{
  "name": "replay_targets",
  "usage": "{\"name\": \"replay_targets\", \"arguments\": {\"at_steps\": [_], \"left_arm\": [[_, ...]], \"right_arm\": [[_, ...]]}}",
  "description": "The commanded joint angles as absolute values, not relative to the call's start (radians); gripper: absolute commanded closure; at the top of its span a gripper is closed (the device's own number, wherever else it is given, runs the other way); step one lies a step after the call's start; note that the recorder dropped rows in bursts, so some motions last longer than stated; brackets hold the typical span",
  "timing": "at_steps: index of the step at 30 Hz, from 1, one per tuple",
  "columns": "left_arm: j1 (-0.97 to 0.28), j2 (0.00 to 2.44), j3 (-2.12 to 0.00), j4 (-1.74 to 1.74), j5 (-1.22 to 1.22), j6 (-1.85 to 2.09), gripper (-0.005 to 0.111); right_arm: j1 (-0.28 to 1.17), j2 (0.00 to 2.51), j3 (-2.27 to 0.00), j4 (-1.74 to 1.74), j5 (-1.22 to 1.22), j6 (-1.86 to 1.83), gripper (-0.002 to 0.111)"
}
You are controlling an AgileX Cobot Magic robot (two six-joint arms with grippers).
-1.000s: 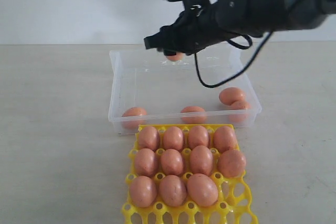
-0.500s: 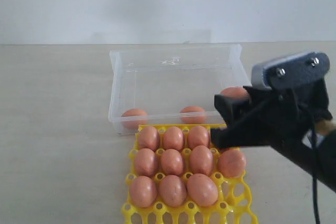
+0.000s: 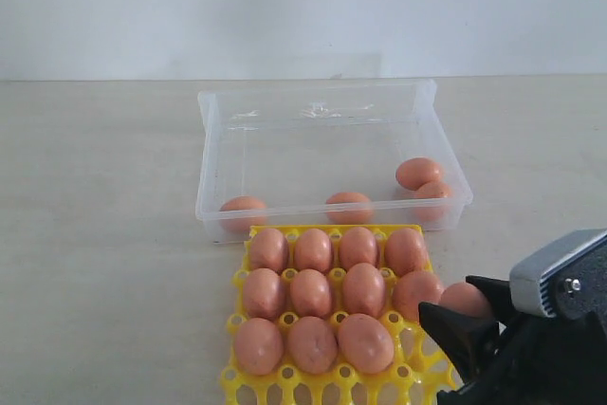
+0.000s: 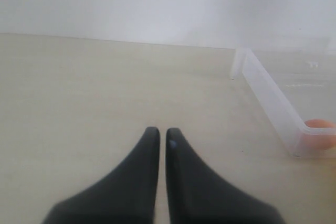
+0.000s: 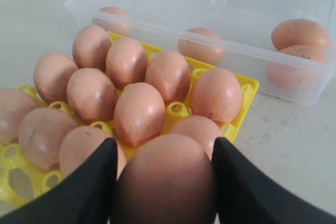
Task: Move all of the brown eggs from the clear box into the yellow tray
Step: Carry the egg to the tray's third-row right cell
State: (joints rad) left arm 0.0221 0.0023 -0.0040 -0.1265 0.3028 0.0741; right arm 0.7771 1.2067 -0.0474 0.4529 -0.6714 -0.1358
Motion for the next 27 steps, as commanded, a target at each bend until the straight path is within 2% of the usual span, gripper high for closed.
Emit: {"name": "replay_targets", "arguments": {"at_steps": [1,10,14,16,23,25,27], "left_arm": [[0.019,0.000,0.000,-0.123,0.292,0.079,0.103],[0.019,0.000,0.000,-0.123,0.292,0.079,0.103],[0.019,0.000,0.000,-0.123,0.292,0.079,0.103],[0.019,0.000,0.000,-0.123,0.292,0.079,0.103],[0.019,0.000,0.000,-0.123,0.292,0.079,0.103],[0.019,0.000,0.000,-0.123,0.292,0.079,0.103],[0.019,0.000,0.000,-0.123,0.292,0.079,0.103]], "right_arm": [[0.777,1.198,-0.044,0.448,-0.720,-0.152,0.108],[0.777,1.198,-0.057,0.436,-0.516,-0.102,0.108],[0.777,1.198,-0.243,0.447,-0.135,-0.102,0.108],[0.777,1.198,-0.280,0.439,-0.151,-0.127,0.108],[0.777,1.209,-0.242,0.448,-0.460,-0.192,0.108],[0.777,1.257,-0.230,0.536,-0.565,-0.250,0.108],[0.758,1.350,-0.247,0.665,-0.563,-0.325,0.108]]}}
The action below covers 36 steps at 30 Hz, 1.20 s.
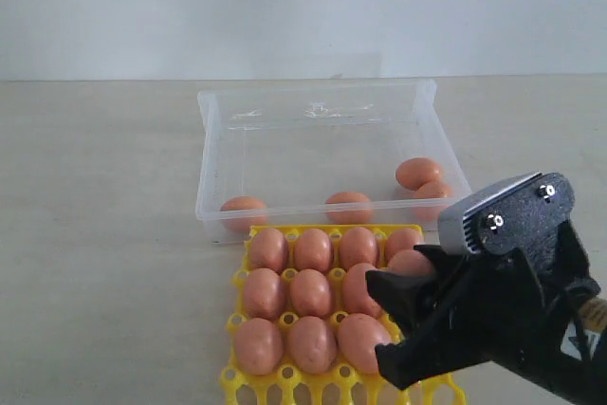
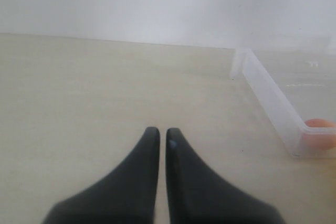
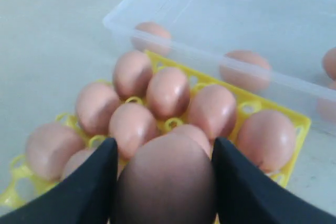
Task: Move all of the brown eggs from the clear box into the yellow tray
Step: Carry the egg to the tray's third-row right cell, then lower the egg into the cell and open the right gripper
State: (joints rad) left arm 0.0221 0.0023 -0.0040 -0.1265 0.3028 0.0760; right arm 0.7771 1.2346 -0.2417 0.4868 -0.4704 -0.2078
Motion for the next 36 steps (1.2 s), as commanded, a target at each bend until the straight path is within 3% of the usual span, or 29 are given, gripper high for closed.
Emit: {"name": "replay_targets", "arguments": {"at_steps": [1,7,31,33,36], "left_arm": [[0.019,0.000,0.000,-0.123,0.292,0.079,0.103],[0.019,0.000,0.000,-0.123,0.292,0.079,0.103],[0.019,0.000,0.000,-0.123,0.292,0.079,0.103],[0.019,0.000,0.000,-0.123,0.292,0.079,0.103],[0.019,0.000,0.000,-0.123,0.292,0.079,0.103]], "right_arm": [[0.733,1.394,-0.268,0.701,-0.526,-0.341,0.108],[0.660,1.565,-0.423,0.616,-0.392,-0.305,0.108],[0.660,1.490,-0.430,0.562,-0.339,-0.414,0.108],[0.660,1.490,-0.430,0.562,-0.338,-0.459,0.105],[0.660,1.490,-0.430,0.562,-0.338,-0.493,0.090]]}}
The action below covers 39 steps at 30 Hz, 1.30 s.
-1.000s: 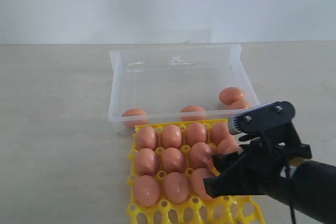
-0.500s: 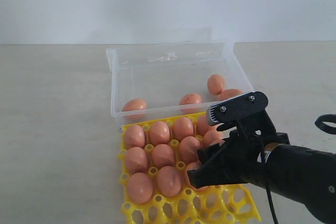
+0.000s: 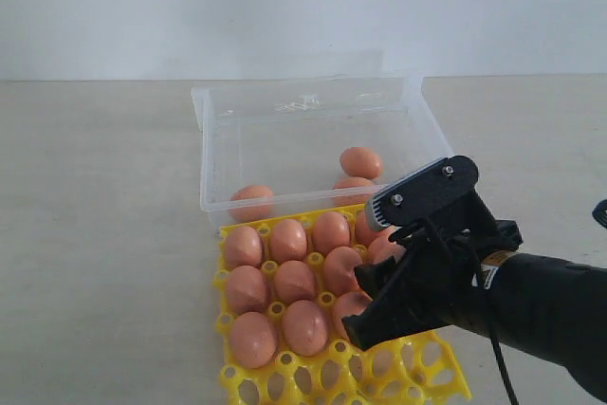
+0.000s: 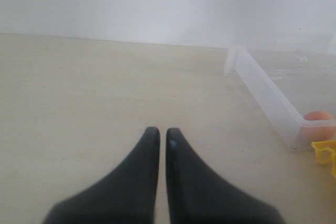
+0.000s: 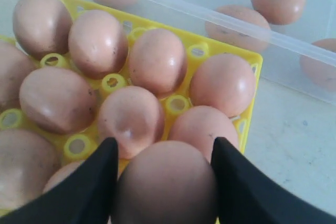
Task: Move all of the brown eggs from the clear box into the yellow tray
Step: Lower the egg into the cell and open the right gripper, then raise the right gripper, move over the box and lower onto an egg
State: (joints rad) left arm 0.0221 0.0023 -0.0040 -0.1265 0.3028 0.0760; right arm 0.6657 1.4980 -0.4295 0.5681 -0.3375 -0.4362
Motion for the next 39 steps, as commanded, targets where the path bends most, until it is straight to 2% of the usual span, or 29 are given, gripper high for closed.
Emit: {"name": "replay_targets", "arguments": {"at_steps": [1,4,6,19,21,25,26,28,32,35,39], "left_arm": [[0.019,0.000,0.000,-0.123,0.292,0.079,0.103],[0.019,0.000,0.000,-0.123,0.292,0.079,0.103],[0.019,0.000,0.000,-0.123,0.292,0.079,0.103],[0.019,0.000,0.000,-0.123,0.292,0.079,0.103],[0.019,0.000,0.000,-0.123,0.292,0.079,0.103],[0.019,0.000,0.000,-0.123,0.292,0.079,0.103],[0.019,0.000,0.000,-0.123,0.292,0.079,0.103],[0.019,0.000,0.000,-0.123,0.292,0.079,0.103],[0.019,0.000,0.000,-0.123,0.292,0.079,0.103],[0.019,0.000,0.000,-0.123,0.292,0.079,0.103],[0.019,0.000,0.000,-0.123,0.292,0.079,0.103]], "right_arm": [[0.660,1.490,-0.430,0.562,-0.333,-0.501,0.081],[0.660,1.490,-0.430,0.562,-0.329,-0.503,0.062],[0.660,1.490,-0.430,0.566,-0.327,-0.503,0.058],[0.660,1.447,-0.432,0.566,-0.356,-0.503,0.058],[0.660,1.389,-0.432,0.566,-0.428,-0.507,0.058],[0.653,1.302,-0.475,0.709,-0.794,-0.512,0.059],[0.632,1.300,-0.520,0.764,-0.824,-0.556,0.060],[0.561,1.312,-0.657,0.830,-0.683,-0.673,0.069],[0.321,1.471,-1.011,0.838,-0.024,-0.802,0.088],[0.186,1.676,-1.289,0.784,0.525,-0.809,0.087],[0.142,1.898,-1.603,0.583,1.050,-0.772,0.081]]}}
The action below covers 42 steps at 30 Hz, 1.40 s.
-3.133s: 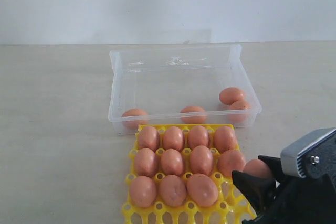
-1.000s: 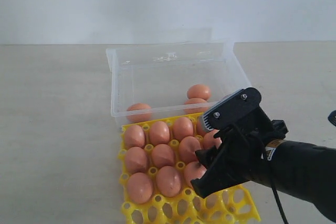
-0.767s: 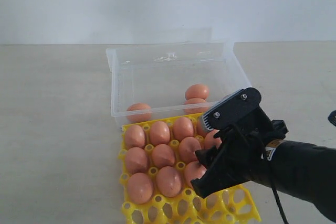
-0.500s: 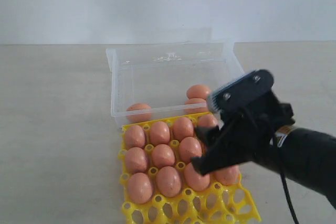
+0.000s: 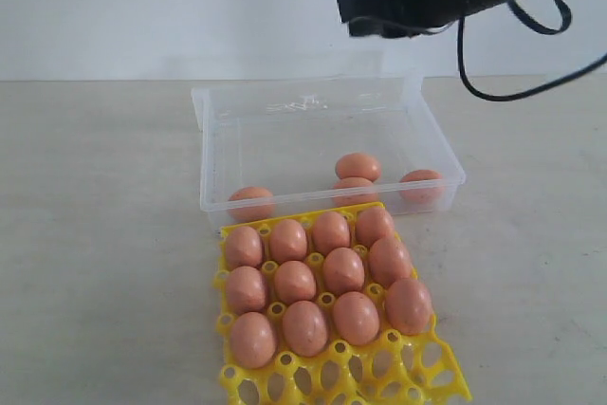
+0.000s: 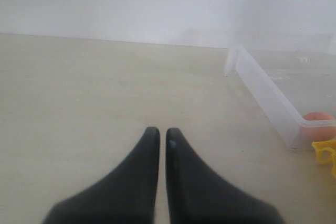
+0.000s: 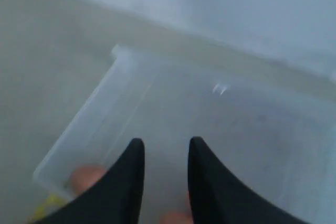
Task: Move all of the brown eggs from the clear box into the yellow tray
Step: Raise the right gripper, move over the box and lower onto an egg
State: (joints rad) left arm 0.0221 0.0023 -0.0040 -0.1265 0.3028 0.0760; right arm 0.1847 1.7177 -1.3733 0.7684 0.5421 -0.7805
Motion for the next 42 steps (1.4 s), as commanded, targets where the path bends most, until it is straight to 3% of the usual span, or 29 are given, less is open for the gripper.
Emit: {"name": "replay_targets", "arguments": {"at_steps": [1,4,8,11,17,24,35,37,40,42], "left_arm": [[0.019,0.000,0.000,-0.123,0.292,0.079,0.103],[0.019,0.000,0.000,-0.123,0.292,0.079,0.103],[0.019,0.000,0.000,-0.123,0.292,0.079,0.103],[0.019,0.000,0.000,-0.123,0.292,0.079,0.103],[0.019,0.000,0.000,-0.123,0.292,0.079,0.103],[0.019,0.000,0.000,-0.123,0.292,0.079,0.103],[0.019,0.000,0.000,-0.123,0.292,0.079,0.103],[0.019,0.000,0.000,-0.123,0.292,0.079,0.103],[0.019,0.000,0.000,-0.123,0.292,0.079,0.103],[0.019,0.000,0.000,-0.123,0.292,0.079,0.103]], "right_arm": [[0.144,1.946,-1.663,0.520,1.119,-0.777,0.078],[0.159,2.046,-1.776,0.385,1.144,-0.818,0.069],[0.159,2.088,-1.797,0.421,0.930,-0.837,0.060],[0.159,2.092,-1.797,0.476,0.852,-0.837,0.060],[0.172,2.108,-1.797,0.472,0.971,-0.903,0.060],[0.290,2.202,-1.797,0.155,0.876,-1.062,0.060],[0.298,2.313,-1.797,-0.021,0.801,-0.857,0.060],[0.298,2.315,-1.797,-0.009,0.788,-0.858,0.067],[0.298,2.315,-1.797,-0.009,0.787,-0.858,0.103],[0.298,2.315,-1.797,-0.009,0.790,-0.832,0.108]]}}
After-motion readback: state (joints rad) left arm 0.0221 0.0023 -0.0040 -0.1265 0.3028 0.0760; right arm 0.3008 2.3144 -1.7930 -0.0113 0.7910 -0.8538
